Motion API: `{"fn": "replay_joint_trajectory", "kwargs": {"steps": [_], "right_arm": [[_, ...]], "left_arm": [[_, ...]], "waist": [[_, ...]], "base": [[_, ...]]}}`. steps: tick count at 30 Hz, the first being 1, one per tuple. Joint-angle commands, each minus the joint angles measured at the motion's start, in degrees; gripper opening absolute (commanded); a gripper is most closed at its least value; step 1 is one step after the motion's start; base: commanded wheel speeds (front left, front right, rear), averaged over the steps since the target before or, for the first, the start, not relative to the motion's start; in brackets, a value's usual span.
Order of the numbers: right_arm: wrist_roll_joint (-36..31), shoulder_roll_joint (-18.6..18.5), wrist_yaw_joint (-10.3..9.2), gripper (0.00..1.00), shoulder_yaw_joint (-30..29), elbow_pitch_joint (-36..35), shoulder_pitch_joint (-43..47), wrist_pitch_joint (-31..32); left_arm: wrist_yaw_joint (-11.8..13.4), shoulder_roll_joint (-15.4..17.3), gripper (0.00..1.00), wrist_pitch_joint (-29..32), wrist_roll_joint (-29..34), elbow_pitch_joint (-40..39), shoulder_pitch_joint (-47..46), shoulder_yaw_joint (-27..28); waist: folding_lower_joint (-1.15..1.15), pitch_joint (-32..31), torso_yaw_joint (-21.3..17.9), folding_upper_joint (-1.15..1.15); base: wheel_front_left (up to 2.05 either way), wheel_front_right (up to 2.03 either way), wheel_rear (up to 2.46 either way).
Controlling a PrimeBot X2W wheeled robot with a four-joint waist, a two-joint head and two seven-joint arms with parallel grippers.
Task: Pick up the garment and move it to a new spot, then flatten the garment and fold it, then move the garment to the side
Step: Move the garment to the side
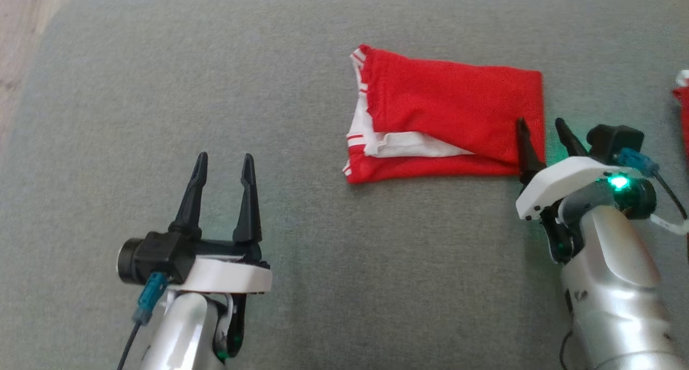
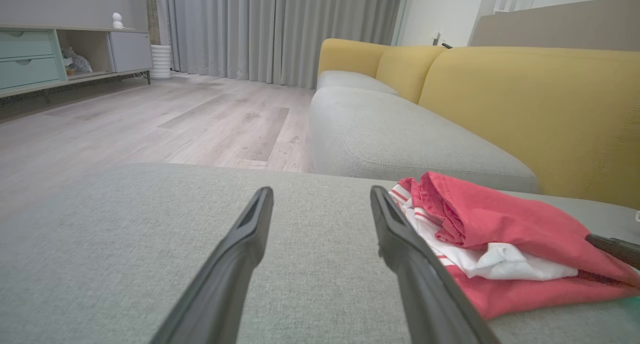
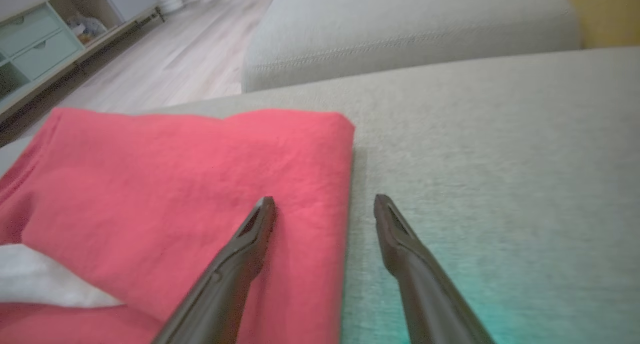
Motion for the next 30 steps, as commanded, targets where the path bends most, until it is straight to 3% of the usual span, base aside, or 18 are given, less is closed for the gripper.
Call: {"fn": "replay_joint_trajectory", "kwargs": {"steps": [1,7,8,9,16,23,30], "right_arm": [[0.2,0.0,-0.04,1.0,1.0,-0.7,-1.8,0.4],[0.2,-0.3,-0.04,1.0,3.1,7.9,-4.6,4.3],[0.2,-0.4,-0.04,0.58,3.7,8.9,-4.8,4.3],[0.0,-0.6,-0.04,0.0,4.4,9.7,-5.0,4.1],[-3.3,-2.6,-0.04,0.0,9.8,12.2,-6.3,-1.7],[-6.6,-5.1,-0.04,0.0,15.9,11.8,-6.5,-6.1],[-7.9,-13.4,-0.04,0.0,23.3,7.5,-6.7,-6.5]], "left_arm": [[0.4,0.4,1.0,-0.3,-0.5,-1.5,-2.0,1.3],[0.6,0.4,1.0,-0.3,-0.7,-1.2,-2.2,1.0],[0.7,0.4,1.0,-0.3,-0.8,-1.1,-2.2,1.0],[0.8,0.4,1.0,-0.3,-0.7,-1.1,-2.1,1.0],[0.2,0.4,1.0,-0.3,0.2,-0.5,-1.8,0.2],[0.1,0.4,1.0,-0.3,0.3,-0.3,-1.4,-1.5],[0.6,0.4,1.0,-0.3,-0.3,-0.7,-1.6,-3.2]], "waist": [[-0.01,0.8,1.0,0.0],[-0.01,0.5,1.9,0.0],[-0.01,0.3,1.8,0.0],[-0.01,0.1,1.7,0.0],[-0.01,-2.9,-0.4,0.0],[-0.01,-6.3,-5.7,0.0],[-0.01,-6.6,-11.2,0.0]], "base": [[0.0,0.0,0.0],[0.0,0.0,0.0],[0.0,0.0,0.0],[0.0,0.0,0.0],[0.0,0.0,0.0],[0.0,0.0,0.0],[0.0,0.0,0.0]]}}
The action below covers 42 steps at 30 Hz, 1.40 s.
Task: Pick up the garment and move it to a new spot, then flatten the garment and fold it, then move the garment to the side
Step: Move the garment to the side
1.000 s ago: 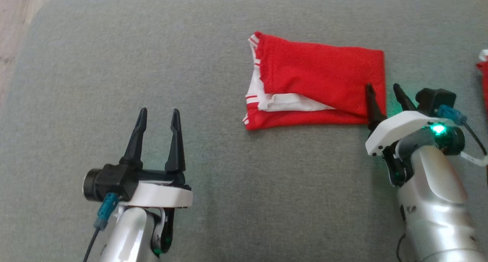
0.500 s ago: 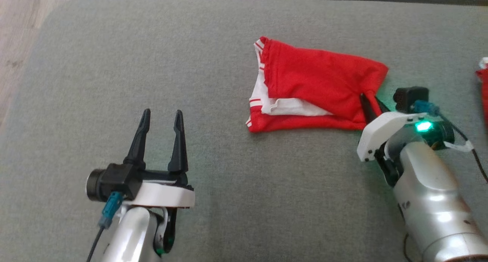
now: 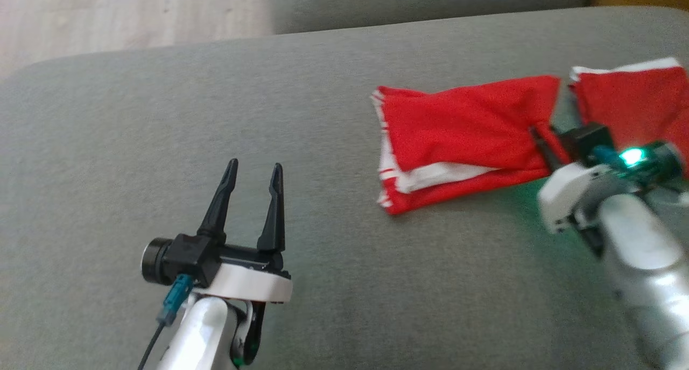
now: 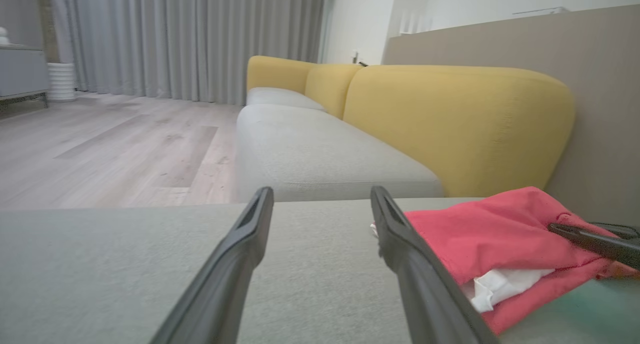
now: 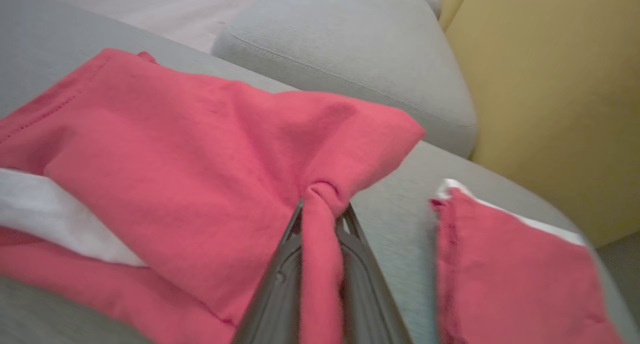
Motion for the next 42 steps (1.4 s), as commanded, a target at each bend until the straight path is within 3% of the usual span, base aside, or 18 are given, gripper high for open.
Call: {"fn": "replay_joint_trajectory", "kwargs": {"steps": [1,3,5,6,10,18,23,30,31,32,42], "right_arm": [[-0.2,-3.8,-0.04,0.0,2.2,-3.2,-1.1,-0.3],[0.1,-5.5,-0.04,0.0,3.0,-4.2,-1.3,0.0],[1.2,-11.0,-0.04,0.0,4.3,-6.9,-2.1,1.0],[1.2,-11.0,-0.04,0.0,4.3,-6.9,-2.1,1.0],[2.3,-18.2,-0.04,0.0,4.7,-9.8,-3.1,2.6],[4.0,-27.0,-0.04,0.0,-0.9,-9.4,-5.0,5.1],[2.3,-29.9,-0.04,0.0,-4.4,-6.5,-5.9,6.9],[1.5,-28.2,-0.04,0.0,-11.0,-3.6,-6.1,7.6],[1.5,-27.7,-0.04,0.36,-12.2,-3.5,-6.1,7.2],[1.4,-27.3,-0.04,1.0,-13.3,-3.5,-6.2,7.0],[-1.6,-20.6,-0.04,1.0,-18.9,-10.6,-5.2,4.3]], "left_arm": [[0.5,0.4,1.0,-0.3,-0.2,-2.0,-1.5,1.1],[0.7,0.4,1.0,-0.3,-0.2,-2.1,-1.7,1.0],[0.8,0.4,1.0,-0.3,-0.5,-2.2,-2.5,1.0],[0.8,0.4,1.0,-0.3,-0.5,-2.2,-2.5,1.0],[0.4,0.4,1.0,-0.3,-0.1,-1.7,-3.6,1.1],[-0.4,0.4,1.0,-0.3,0.0,-1.4,-5.9,1.5],[-0.7,0.4,1.0,-0.3,0.2,-1.4,-7.0,2.0],[-0.7,0.4,1.0,-0.3,0.3,-1.2,-7.2,2.7],[-0.7,0.4,1.0,-0.3,0.3,-1.1,-7.2,2.8],[-0.7,0.4,1.0,-0.3,0.3,-1.1,-7.1,3.0],[-0.7,0.4,1.0,-0.3,0.2,-0.6,-4.9,4.3]], "waist": [[0.0,0.2,-2.8,0.0],[0.0,0.6,-3.3,0.0],[0.0,2.5,-4.3,0.0],[0.0,2.5,-4.3,0.0],[0.0,5.3,-4.7,0.0],[0.0,10.4,-3.4,0.0],[0.0,12.2,-2.6,0.0],[0.0,13.3,-2.5,0.0],[0.0,13.3,-2.5,0.0],[0.0,13.3,-2.5,0.0],[0.0,7.5,-3.0,0.0]], "base": [[0.0,0.0,0.0],[0.0,0.0,0.0],[0.0,0.0,0.0],[0.0,0.0,0.0],[0.0,0.0,0.0],[0.0,0.0,0.0],[0.0,0.0,0.0],[0.0,0.0,0.0],[0.0,0.0,0.0],[0.0,0.0,0.0],[0.0,0.0,0.0]]}}
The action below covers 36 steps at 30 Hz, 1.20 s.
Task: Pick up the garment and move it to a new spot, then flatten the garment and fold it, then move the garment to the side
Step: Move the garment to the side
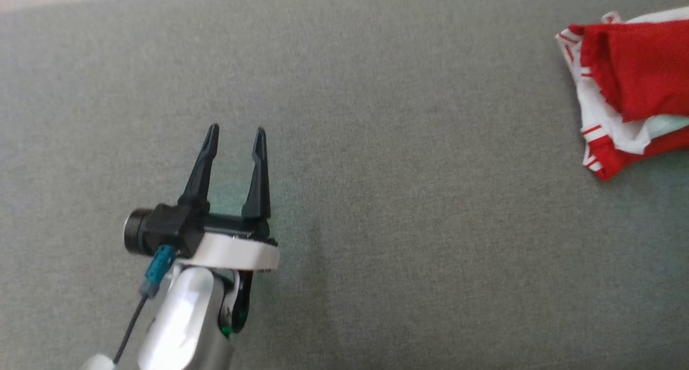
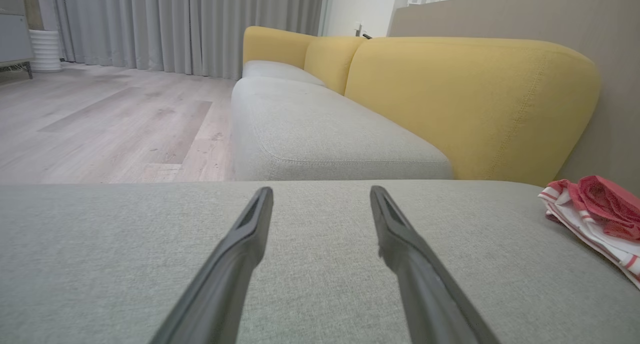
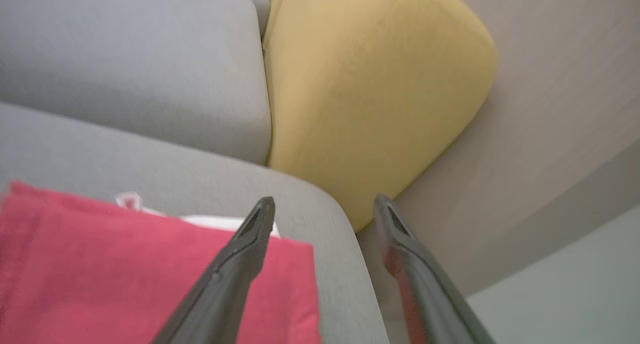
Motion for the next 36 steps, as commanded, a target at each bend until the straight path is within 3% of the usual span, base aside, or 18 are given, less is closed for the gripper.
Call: {"fn": "replay_joint_trajectory", "kwargs": {"steps": [1,5,6,7,9,15,18,24,30,36], "right_arm": [[-0.2,0.1,-0.05,1.0,-0.4,-3.5,0.9,-0.8],[0.9,5.9,-0.05,1.0,-2.7,-10.7,3.7,-1.6],[2.2,9.5,-0.05,1.0,-4.3,-14.9,5.8,-2.0],[2.2,9.5,-0.05,1.0,-4.3,-14.9,5.8,-2.0],[3.4,12.9,-0.05,1.0,-5.3,-19.5,8.5,-2.8],[6.8,23.8,-0.05,1.0,-4.6,-32.5,18.8,-4.1],[8.3,27.8,-0.05,1.0,-3.7,-35.5,24.0,-5.3],[8.8,30.5,-0.05,1.0,-1.7,-33.0,31.8,-8.9],[11.2,30.7,-0.05,1.0,0.3,-29.5,37.5,-11.1],[10.7,30.7,-0.05,1.0,-0.5,-30.8,39.8,-11.2]], "left_arm": [[-0.1,0.4,1.0,-0.3,0.3,-1.9,0.9,2.2],[-0.1,0.4,1.0,-0.3,0.1,-2.7,2.5,2.8],[0.0,0.4,1.0,-0.3,0.1,-3.2,3.3,3.0],[0.0,0.4,1.0,-0.3,0.1,-3.2,3.3,3.0],[0.2,0.4,1.0,-0.3,0.1,-3.7,4.2,3.4],[0.4,0.4,1.0,-0.3,0.3,-4.6,7.4,4.6],[0.1,0.4,1.0,-0.3,-0.9,-4.3,9.2,5.3],[0.0,0.4,1.0,-0.3,-1.6,-3.5,11.8,5.7],[0.7,0.4,1.0,-0.3,-3.3,-2.6,13.7,5.5],[0.4,0.4,1.0,-0.3,-3.5,-2.5,14.5,5.0]], "waist": [[0.0,-2.7,0.0,0.0],[0.0,-6.6,0.7,0.0],[0.0,-8.6,1.0,0.0],[0.0,-8.6,1.0,0.0],[0.0,-10.3,1.3,0.0],[0.0,-14.5,2.1,0.0],[0.0,-16.1,2.5,0.0],[0.0,-17.7,3.2,0.0],[0.0,-18.8,4.2,0.0],[0.0,-18.8,4.7,0.0]], "base": [[0.0,0.0,0.0],[0.0,0.0,0.0],[0.0,0.0,0.0],[0.0,0.0,0.0],[0.0,0.0,0.0],[0.0,0.0,0.0],[0.0,0.0,0.0],[0.0,0.0,0.0],[0.0,0.0,0.0],[0.0,0.0,0.0]]}}
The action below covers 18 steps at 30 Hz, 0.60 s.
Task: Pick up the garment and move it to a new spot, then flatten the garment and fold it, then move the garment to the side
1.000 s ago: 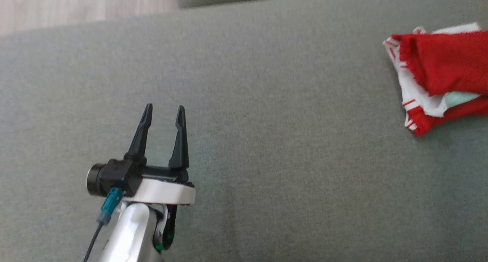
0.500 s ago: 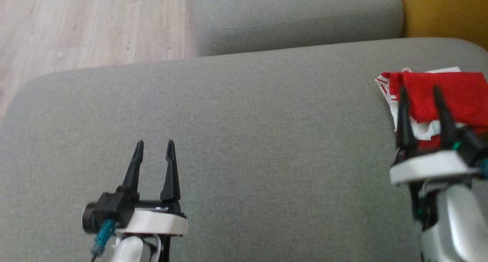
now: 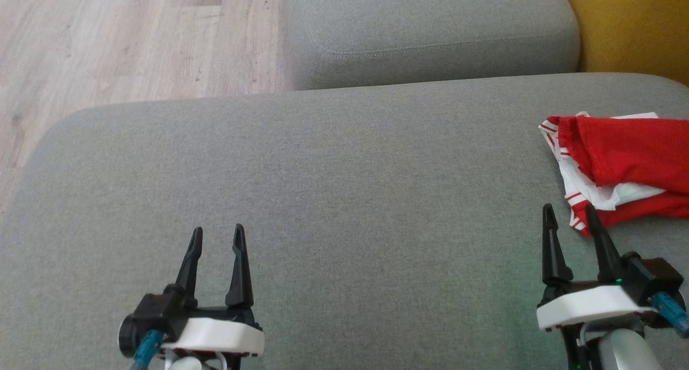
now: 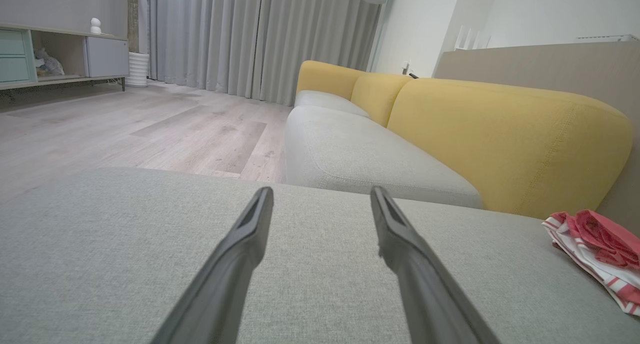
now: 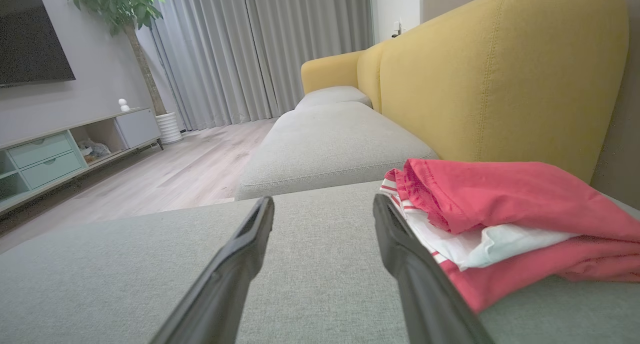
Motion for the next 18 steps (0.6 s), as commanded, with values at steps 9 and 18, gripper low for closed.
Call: {"fn": "replay_joint_trajectory", "kwargs": {"steps": [9,18], "right_arm": [[-0.6,-0.3,-0.04,1.0,1.3,-3.1,-1.5,-0.8],[-0.7,-0.3,-0.04,1.0,2.0,-3.0,-1.6,-0.8]], "left_arm": [[0.1,0.3,1.0,-0.3,0.4,-1.0,-1.9,1.6],[0.6,0.3,1.0,-0.3,-0.1,-1.5,-1.8,1.9]], "waist": [[0.0,0.0,0.0,0.0],[0.0,-0.2,-0.2,0.0]], "base": [[0.0,0.0,0.0],[0.0,0.0,0.0]]}}
